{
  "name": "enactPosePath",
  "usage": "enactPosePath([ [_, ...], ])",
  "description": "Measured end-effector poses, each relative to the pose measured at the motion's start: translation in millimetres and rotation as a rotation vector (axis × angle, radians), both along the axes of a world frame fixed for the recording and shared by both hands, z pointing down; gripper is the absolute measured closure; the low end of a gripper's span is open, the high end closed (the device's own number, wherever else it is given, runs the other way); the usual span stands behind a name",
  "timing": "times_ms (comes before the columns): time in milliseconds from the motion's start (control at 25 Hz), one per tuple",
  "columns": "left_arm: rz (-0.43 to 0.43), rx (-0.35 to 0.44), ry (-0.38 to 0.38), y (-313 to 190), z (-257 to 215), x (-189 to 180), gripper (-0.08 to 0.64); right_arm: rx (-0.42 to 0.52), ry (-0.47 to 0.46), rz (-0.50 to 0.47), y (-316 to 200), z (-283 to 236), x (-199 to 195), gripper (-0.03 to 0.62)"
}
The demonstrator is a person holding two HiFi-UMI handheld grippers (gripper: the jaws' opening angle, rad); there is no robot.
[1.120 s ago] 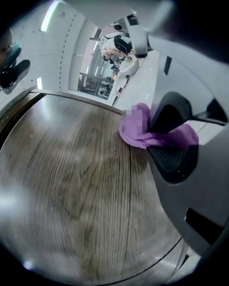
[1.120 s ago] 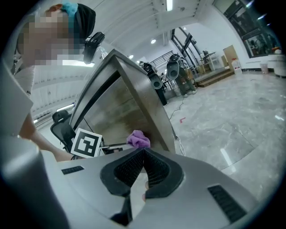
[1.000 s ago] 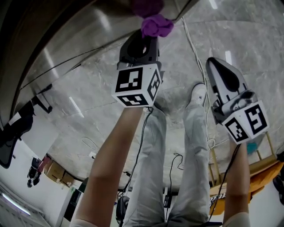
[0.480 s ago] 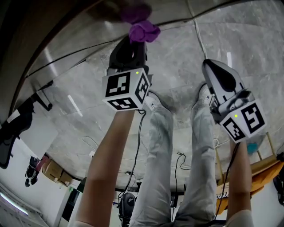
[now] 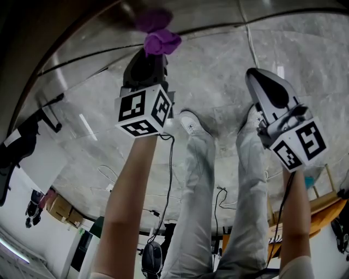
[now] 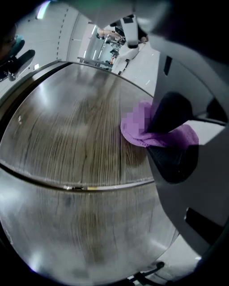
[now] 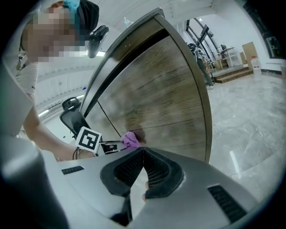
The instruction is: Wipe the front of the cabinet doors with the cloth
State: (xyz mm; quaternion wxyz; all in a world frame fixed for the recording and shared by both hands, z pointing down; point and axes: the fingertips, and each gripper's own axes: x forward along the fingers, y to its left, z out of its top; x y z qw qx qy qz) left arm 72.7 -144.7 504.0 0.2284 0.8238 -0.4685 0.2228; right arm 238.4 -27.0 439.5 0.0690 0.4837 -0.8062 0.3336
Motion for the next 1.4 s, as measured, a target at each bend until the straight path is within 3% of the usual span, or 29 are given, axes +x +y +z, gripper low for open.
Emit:
enactPosePath([
  [520,-0.152,0.004,-0.060,-7,3,-73,0.482,-0.003,-0.004,-0.051,0,2,-25,0.565],
  [840,-0.248,0.035,-0.087,-1,-1,-80,0.483,-0.005,-0.004,-0.046,10,1,1,0.565],
  [1120,-0.201,0.034,-0.106,37,6,-32,0.483,-0.016,-0.004,-0.026,28,1,44,0.565],
  [1400,-0.106,-0.021,-0.045,74,26,62,0.483,-0.029,0.009,-0.021,44,9,89,0.565],
])
